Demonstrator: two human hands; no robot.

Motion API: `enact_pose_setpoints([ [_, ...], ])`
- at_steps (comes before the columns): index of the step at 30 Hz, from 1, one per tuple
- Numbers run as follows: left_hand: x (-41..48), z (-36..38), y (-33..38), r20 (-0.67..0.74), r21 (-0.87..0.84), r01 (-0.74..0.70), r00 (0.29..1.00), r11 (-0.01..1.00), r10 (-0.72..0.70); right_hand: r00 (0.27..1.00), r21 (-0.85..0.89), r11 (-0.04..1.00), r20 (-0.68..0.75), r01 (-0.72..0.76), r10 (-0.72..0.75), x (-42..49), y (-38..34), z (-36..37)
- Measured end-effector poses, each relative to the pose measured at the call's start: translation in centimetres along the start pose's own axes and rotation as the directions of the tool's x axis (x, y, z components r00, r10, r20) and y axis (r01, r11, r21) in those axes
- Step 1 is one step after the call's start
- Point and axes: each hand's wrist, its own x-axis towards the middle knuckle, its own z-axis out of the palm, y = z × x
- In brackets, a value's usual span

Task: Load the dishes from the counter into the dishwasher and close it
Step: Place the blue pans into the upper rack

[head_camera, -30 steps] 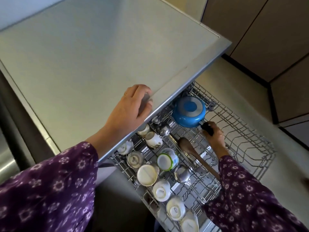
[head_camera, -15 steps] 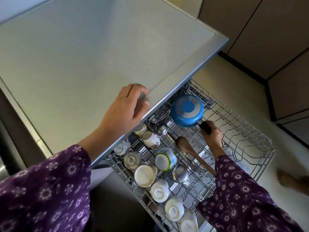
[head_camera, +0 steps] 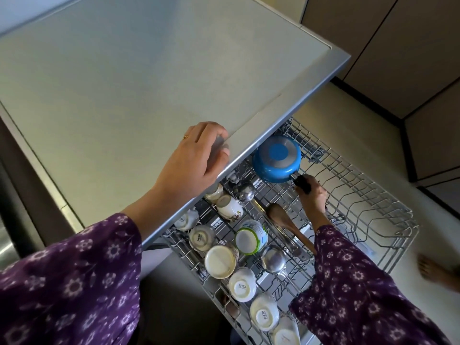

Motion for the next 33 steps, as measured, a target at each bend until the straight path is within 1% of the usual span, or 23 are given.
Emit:
enact_pose_setpoints([
  [5,0.1,0.1,-0.3,-0.033,0.003,0.001,0.999,1.0,-0.001,0.989,-0.069,0.99,0.072,-0.124,0.129,0.5,-0.3,0.4],
  [9,0.0,0.2,-0.4,-0.04,0.008,-0.008,0.999,1.0,0.009,0.951,-0.12,0.958,0.143,-0.259,0.275,0.2,-2.8,0.1],
  [10,0.0,0.1,-0.3,-0.044,0.012,-0.014,0.999,1.0,0.014,0.949,-0.114,0.956,0.134,-0.271,0.285,-0.3,-3.9,-0.2],
  [12,-0.1,-0.1,-0.3,-0.052,0.028,-0.034,0.998,0.999,0.036,0.963,-0.078,0.965,0.082,-0.252,0.258,-1.2,-5.5,-0.6],
  [14,-0.5,-0.7,0.0,-0.049,0.036,-0.048,0.998,0.998,0.05,0.982,-0.053,0.982,0.046,-0.182,0.185,-2.7,-7.8,-1.5],
  [16,-1.0,-0.4,0.2,-0.044,0.025,-0.024,0.999,0.999,0.026,0.99,-0.027,0.99,0.021,-0.141,0.141,-3.7,-9.4,-2.1],
  [18,-2.7,-1.9,0.6,-0.068,-0.013,0.021,0.997,1.0,-0.021,0.998,0.001,0.999,-0.043,-0.05,0.05,-5.3,-12.5,-3.4],
  [19,-3.7,-2.6,0.7,-0.079,-0.024,0.042,0.996,0.999,-0.044,0.995,0.023,1.0,-0.101,-0.004,0.007,-6.0,-13.8,-3.9],
  [22,-7.2,-6.4,0.4,-0.104,-0.016,0.077,0.991,0.997,-0.078,0.962,0.145,0.984,-0.266,0.103,-0.061,-8.9,-19.5,-5.6],
  [26,-11.8,-12.9,-1.4,-0.152,-0.016,0.131,0.979,0.991,-0.132,0.899,0.324,0.916,-0.43,0.237,-0.081,-13.2,-27.6,-6.8],
  [28,-14.8,-16.9,-2.5,-0.199,-0.002,0.178,0.964,0.984,-0.175,0.893,0.374,0.875,-0.431,0.307,-0.13,-15.6,-32.5,-6.7],
  [30,-18.2,-20.3,-3.7,-0.26,0.002,0.227,0.941,0.974,-0.218,0.885,0.348,0.848,-0.386,0.399,-0.258,-18.0,-37.2,-5.9],
  [33,-24.3,-25.3,-5.9,-0.338,0.028,0.314,0.896,0.949,-0.287,0.845,0.327,0.781,-0.266,0.531,-0.463,-21.6,-44.7,-3.3],
])
